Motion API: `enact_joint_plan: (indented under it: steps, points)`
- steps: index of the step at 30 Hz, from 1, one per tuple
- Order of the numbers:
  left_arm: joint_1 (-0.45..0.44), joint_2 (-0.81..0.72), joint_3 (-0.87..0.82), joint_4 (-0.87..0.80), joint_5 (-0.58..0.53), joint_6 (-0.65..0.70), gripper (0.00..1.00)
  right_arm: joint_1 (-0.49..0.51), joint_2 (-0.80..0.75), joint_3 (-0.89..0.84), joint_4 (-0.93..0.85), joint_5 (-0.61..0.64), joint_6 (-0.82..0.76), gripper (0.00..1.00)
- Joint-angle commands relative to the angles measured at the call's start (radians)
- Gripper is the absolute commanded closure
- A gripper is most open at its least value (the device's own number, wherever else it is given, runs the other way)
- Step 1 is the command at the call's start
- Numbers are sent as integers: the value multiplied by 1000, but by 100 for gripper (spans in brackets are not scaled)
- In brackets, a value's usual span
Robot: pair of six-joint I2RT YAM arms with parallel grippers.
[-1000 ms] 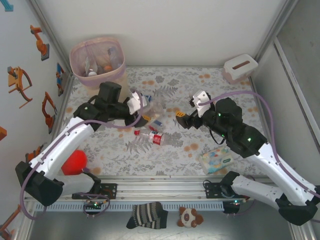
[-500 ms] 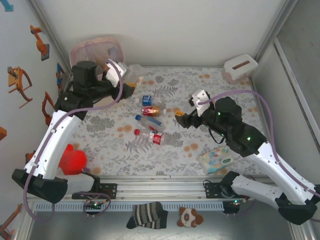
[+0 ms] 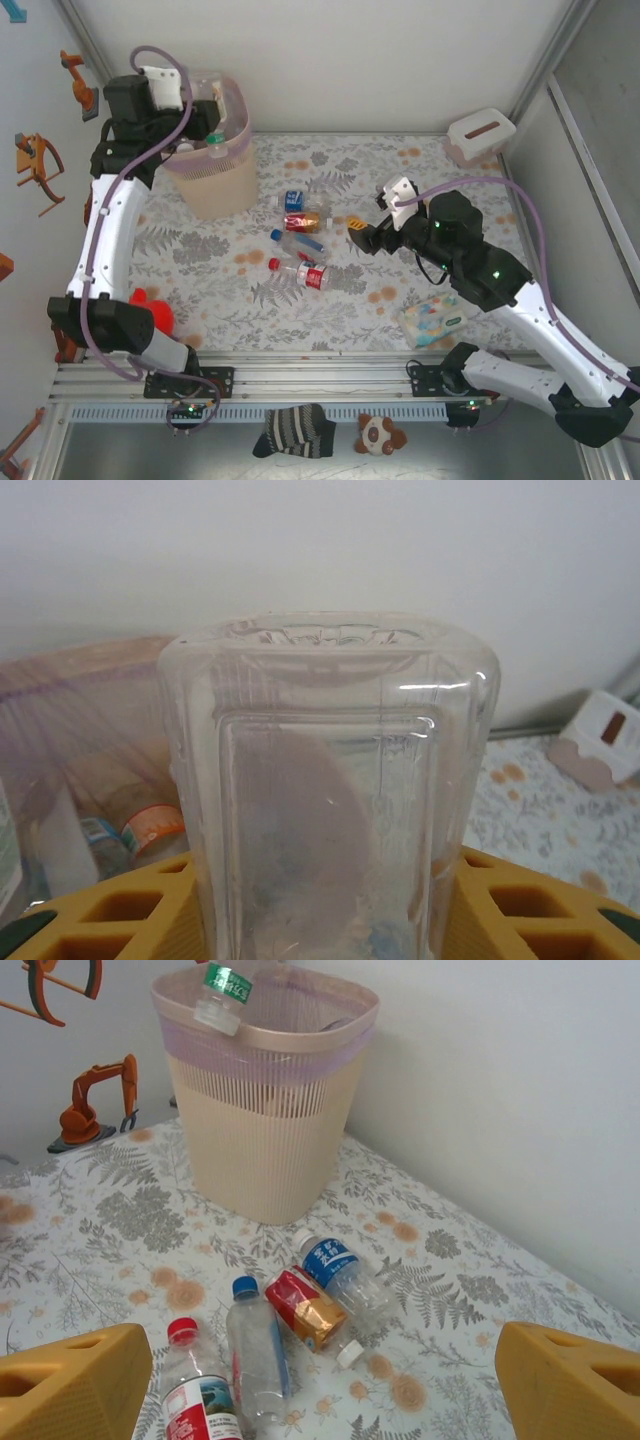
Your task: Put the plastic bottles in the bin
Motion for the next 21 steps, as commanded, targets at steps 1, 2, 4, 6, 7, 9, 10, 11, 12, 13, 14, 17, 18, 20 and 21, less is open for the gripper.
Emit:
enact_joint_plan:
  steps: [1,2,4,6,7,9,10,11,12,13,14,17,18,20,21]
  points:
    - [34,30,68,67,22,-162,57,3,-1,28,26,-11,28,12]
    - [49,49,87,65,23,-197,58,2,0,26,27,-12,31,13]
    - [82,91,124,61,39,-262,59,3,-2,25,30,-14,37,13]
    - [112,130,139,91,86,-321,59,3,-3,25,30,-17,42,13]
    - [126,152,145,100,105,-349,59,2,-3,25,30,-17,43,13]
    - [150,191,160,113,131,-384,59,3,-4,25,29,-17,45,13]
    - [161,210,166,112,132,-402,59,3,-7,25,29,-16,46,13]
    - [169,230,173,106,124,-421,59,3,-9,24,27,-14,48,13]
    - [176,250,186,96,123,-435,59,3,-11,24,26,-14,49,13]
    - [184,278,207,74,131,-445,59,3,-13,24,25,-12,50,13]
    - [189,308,237,44,143,-447,59,3,-16,23,24,-11,52,13]
    - [193,394,329,-60,166,-450,59,2,-18,23,23,-8,53,13]
    - [193,423,359,-90,181,-450,58,3,-21,23,23,-7,54,13]
    - [190,469,401,-139,195,-448,58,3,-19,23,23,-6,54,13]
    - [188,488,417,-165,197,-440,58,2,-20,23,23,-6,54,13]
